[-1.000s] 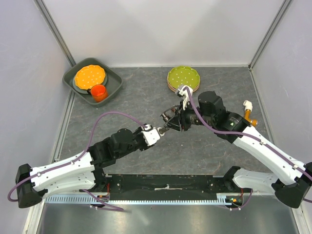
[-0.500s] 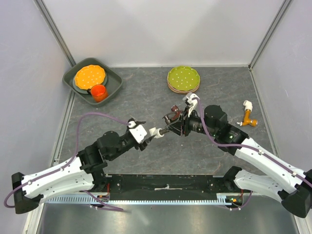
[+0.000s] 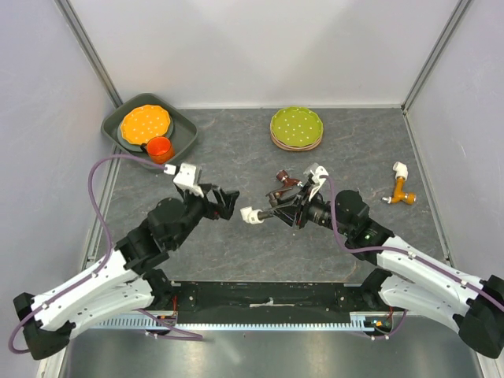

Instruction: Install the water faucets

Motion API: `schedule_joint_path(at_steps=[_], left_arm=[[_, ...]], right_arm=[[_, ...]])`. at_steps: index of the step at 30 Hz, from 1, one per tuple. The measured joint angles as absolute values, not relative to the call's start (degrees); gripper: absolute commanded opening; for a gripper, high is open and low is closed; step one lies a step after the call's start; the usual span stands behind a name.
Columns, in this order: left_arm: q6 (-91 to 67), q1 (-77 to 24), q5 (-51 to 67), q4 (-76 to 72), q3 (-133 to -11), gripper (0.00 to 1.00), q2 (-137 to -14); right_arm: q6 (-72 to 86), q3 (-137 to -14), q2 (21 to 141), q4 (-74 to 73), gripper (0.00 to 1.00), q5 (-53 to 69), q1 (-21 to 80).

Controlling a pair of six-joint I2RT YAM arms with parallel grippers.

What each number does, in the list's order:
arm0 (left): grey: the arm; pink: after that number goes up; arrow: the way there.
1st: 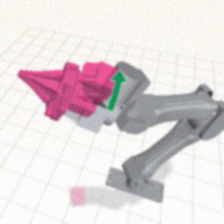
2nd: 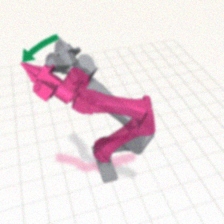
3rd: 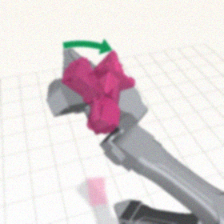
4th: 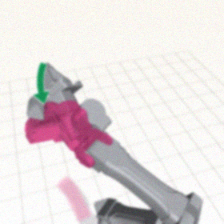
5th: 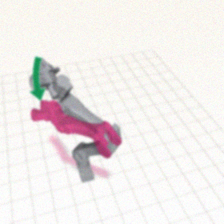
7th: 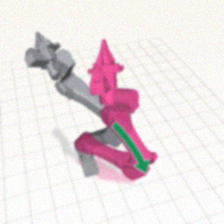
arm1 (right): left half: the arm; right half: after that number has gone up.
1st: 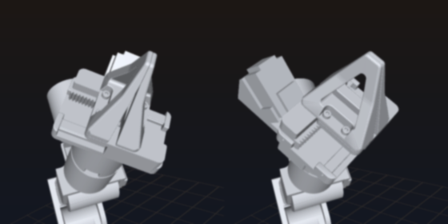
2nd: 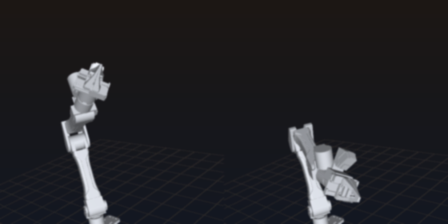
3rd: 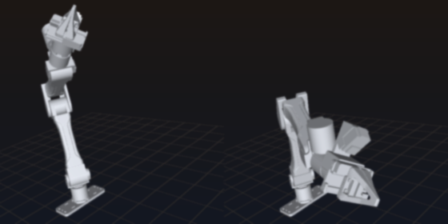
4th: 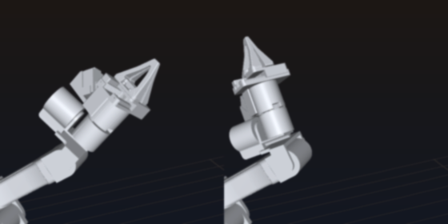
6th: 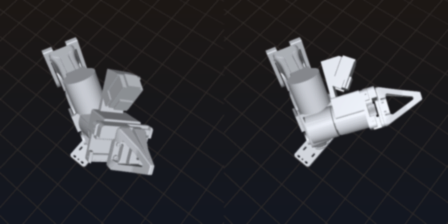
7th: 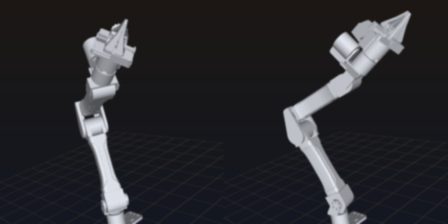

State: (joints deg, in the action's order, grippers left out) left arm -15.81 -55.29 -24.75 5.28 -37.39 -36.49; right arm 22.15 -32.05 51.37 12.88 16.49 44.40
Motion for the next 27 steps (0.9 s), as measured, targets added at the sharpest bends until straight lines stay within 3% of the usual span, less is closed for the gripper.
schedule_joint_path(at_steps=[12,27], left_arm=[[-38.0,-42.6,-13.8,14.5,-43.8,0.91,-51.8],[-43.0,-41.3,-2.8,15.0,-44.4,0.75,-57.8]], right_arm=[[26.0,-24.2,53.5,31.4,0.00,16.0,44.4],[27.9,-21.7,56.4,40.8,0.00,13.0,44.4]])
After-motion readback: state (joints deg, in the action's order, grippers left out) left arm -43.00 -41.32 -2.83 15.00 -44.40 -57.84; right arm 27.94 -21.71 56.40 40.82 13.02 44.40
